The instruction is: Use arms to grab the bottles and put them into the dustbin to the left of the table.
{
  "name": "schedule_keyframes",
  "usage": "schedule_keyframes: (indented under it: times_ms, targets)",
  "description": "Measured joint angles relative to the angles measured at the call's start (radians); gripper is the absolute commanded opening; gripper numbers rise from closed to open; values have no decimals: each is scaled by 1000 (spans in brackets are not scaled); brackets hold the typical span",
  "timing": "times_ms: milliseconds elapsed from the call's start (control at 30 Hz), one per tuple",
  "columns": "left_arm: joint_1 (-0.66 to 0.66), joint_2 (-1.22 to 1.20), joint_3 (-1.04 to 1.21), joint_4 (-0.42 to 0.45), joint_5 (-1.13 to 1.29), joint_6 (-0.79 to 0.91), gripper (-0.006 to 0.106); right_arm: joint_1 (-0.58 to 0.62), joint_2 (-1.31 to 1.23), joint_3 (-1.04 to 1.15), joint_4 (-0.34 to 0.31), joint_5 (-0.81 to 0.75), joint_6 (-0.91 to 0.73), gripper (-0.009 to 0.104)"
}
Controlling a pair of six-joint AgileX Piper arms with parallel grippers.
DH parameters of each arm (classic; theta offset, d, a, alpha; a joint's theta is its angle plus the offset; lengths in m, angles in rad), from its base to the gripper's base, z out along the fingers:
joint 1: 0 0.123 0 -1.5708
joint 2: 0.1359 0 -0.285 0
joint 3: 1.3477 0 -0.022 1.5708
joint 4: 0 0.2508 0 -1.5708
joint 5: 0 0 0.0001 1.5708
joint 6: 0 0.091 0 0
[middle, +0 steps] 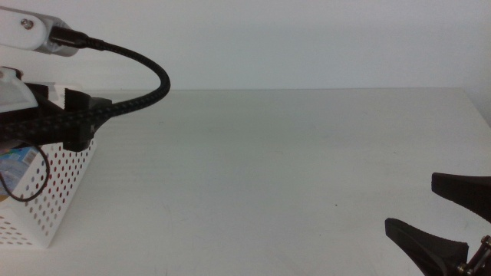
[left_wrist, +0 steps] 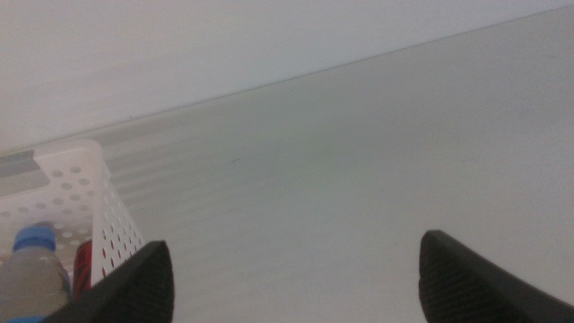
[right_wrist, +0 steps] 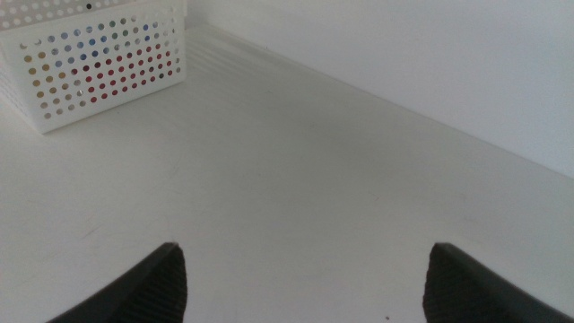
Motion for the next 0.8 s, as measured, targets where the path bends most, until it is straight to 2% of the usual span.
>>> schedule_keyframes:
  times_ms: [267,367,600,800]
  targets:
    - [0,-20,8,-1,-4,0,90,-27,-41,1,0,0,0,70]
    - [0,-84,48,-1,-33,0,90,-96,-64,1,-1,0,0,70]
    - [5,-325,272,-1,-172,0,90,-344,-159,1,-4,0,0,70]
    - [101,-563,480,-1,-189,0,90,-472,-306,41,-4,0,0,70]
